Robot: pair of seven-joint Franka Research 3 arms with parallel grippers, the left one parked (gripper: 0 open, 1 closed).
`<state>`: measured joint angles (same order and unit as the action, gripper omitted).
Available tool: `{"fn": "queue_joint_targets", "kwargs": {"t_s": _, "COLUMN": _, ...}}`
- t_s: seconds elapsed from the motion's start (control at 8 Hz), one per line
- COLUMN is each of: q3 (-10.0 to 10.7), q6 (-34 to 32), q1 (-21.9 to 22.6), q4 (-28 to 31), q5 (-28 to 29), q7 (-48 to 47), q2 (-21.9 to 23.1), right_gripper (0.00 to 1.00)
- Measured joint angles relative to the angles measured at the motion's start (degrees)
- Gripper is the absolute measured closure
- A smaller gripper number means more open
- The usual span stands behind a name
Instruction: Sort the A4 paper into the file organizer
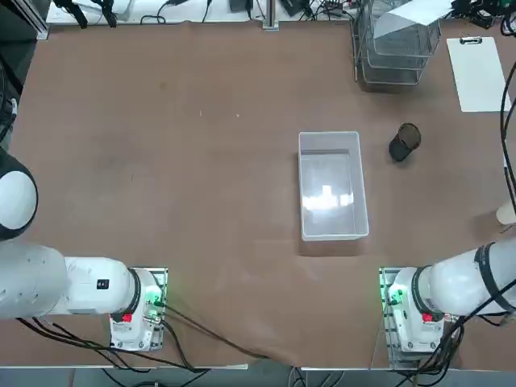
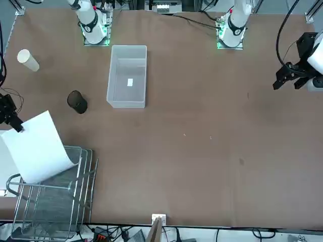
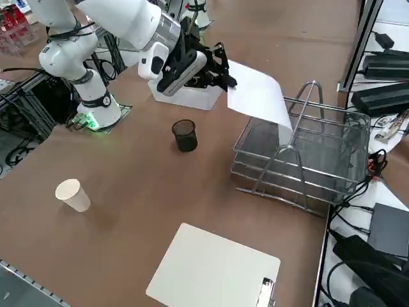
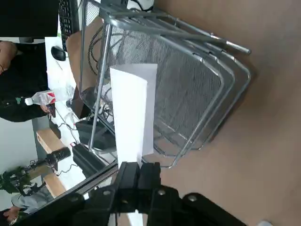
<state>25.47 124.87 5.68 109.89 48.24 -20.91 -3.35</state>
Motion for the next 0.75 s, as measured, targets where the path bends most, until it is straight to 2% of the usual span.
{"fn": "queue_joint_targets", "kwargs": {"t_s": 0.75, "q3": 0.15, "q6": -3.85, "q1": -1.99, "q4": 0.87, "q5": -3.8, "q7": -0.93, "q2": 0.13, "right_gripper": 0.99}}
